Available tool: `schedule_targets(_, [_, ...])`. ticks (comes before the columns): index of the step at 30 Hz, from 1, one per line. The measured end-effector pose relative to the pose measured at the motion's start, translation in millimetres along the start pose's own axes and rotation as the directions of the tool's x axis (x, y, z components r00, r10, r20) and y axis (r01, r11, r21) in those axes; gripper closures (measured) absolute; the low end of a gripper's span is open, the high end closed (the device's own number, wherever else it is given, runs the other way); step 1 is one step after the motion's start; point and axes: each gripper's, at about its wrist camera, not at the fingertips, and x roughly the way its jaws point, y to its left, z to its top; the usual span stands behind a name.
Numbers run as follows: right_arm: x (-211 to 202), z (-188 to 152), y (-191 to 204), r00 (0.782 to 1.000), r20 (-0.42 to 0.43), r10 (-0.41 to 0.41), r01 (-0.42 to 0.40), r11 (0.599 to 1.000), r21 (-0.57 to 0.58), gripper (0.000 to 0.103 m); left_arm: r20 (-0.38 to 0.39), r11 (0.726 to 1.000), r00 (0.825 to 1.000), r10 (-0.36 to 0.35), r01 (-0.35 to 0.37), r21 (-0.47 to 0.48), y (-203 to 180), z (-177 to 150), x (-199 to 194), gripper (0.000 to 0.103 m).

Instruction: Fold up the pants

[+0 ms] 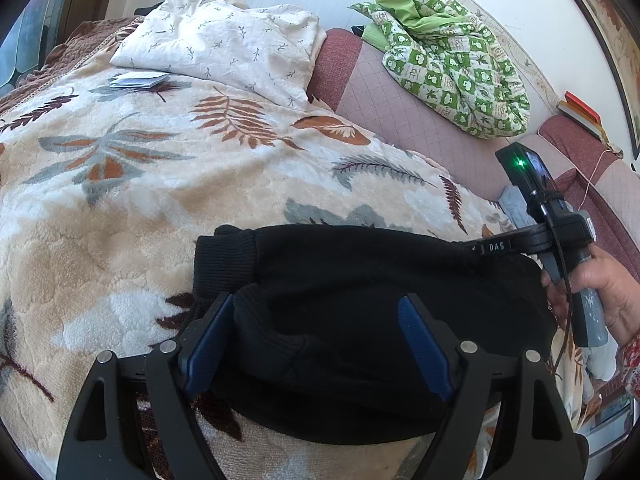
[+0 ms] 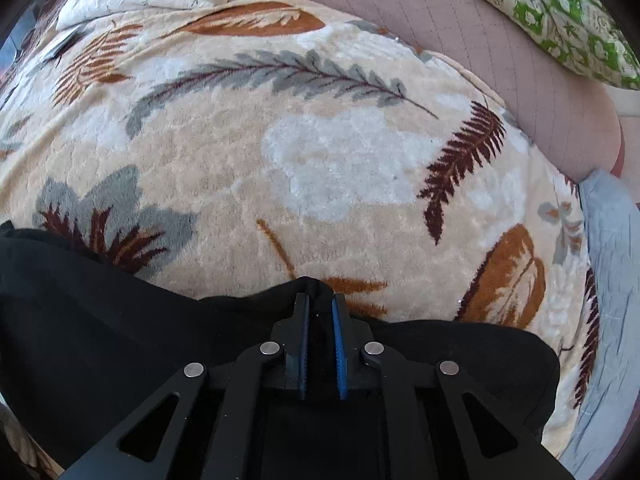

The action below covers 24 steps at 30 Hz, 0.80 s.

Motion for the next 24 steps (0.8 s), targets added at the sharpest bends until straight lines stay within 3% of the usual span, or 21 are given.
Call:
schedule_targets(3, [-3, 15, -14, 0.999, 0.030, 0.024, -0.027, 0.995, 0.096, 0.095, 0.000, 1.000, 1.000, -0.001, 0.001, 0.000, 0, 0, 0, 0.021])
schedule_targets(12, [20, 57, -26, 0.999, 0.043, -0.014, 0.005, 0.980, 0.200, 0.101, -0.001, 1.000, 1.000, -0.001, 0.001, 0.001, 0, 0, 0, 0.021])
schedule_targets(15, [13, 62, -40, 0.993, 0.103, 0.054, -0.080, 0.961, 0.264, 0.100, -0.001, 1.000, 1.000, -0.002, 0.002, 0.000, 0, 0, 0, 0.021])
schedule_targets(20, [-24, 37, -51, 0.980, 0.179, 0.089, -0.141, 0.944, 0.300, 0.099, -0.001, 1.000, 1.000, -0.001, 0.001, 0.001, 0, 0, 1, 0.021])
schedule_targets(24, [-26, 4, -36, 0.982, 0.136, 0.134, -0.164, 0.954, 0.252, 0.099, 0.000, 1.000, 1.000, 0.000, 0.000, 0.001, 0, 0, 1, 0.021])
